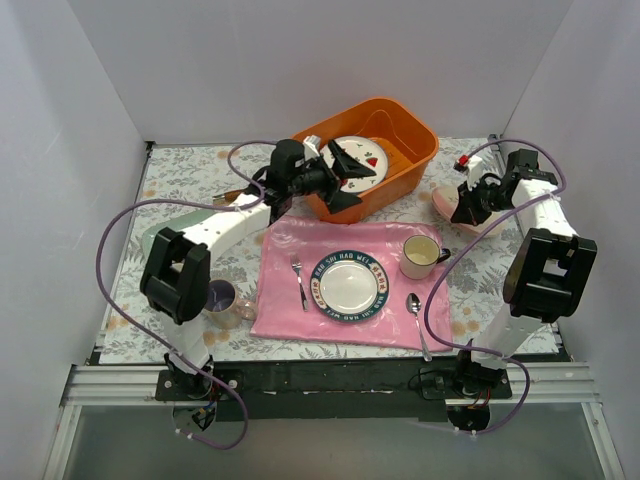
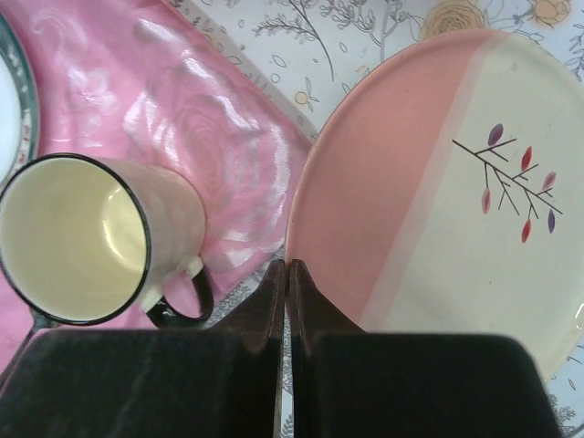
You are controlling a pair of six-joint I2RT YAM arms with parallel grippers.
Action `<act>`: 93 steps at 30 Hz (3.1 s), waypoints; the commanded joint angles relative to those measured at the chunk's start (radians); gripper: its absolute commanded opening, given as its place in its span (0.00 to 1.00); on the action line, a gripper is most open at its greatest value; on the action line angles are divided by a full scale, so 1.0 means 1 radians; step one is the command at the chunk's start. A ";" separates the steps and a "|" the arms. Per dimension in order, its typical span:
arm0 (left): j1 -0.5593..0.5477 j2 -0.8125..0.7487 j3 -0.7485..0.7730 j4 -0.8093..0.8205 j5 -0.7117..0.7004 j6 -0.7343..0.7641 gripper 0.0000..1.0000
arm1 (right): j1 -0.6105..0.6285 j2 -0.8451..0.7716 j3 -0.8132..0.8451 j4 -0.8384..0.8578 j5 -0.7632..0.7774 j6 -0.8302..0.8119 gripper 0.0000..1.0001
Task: Place the mixed dishes into the plastic bin
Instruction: Pick up the plate at the center of the board.
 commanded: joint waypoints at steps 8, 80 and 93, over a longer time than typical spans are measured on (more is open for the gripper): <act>-0.167 0.263 0.357 -0.204 -0.018 -0.028 0.98 | -0.018 -0.015 0.166 -0.152 -0.205 0.063 0.01; -0.331 0.601 0.806 -0.109 -0.376 -0.274 0.00 | -0.033 -0.192 0.116 -0.259 -0.326 -0.092 0.01; -0.303 0.455 0.723 0.120 -0.279 -0.087 0.00 | -0.183 -0.218 0.347 -0.221 -0.404 0.115 0.46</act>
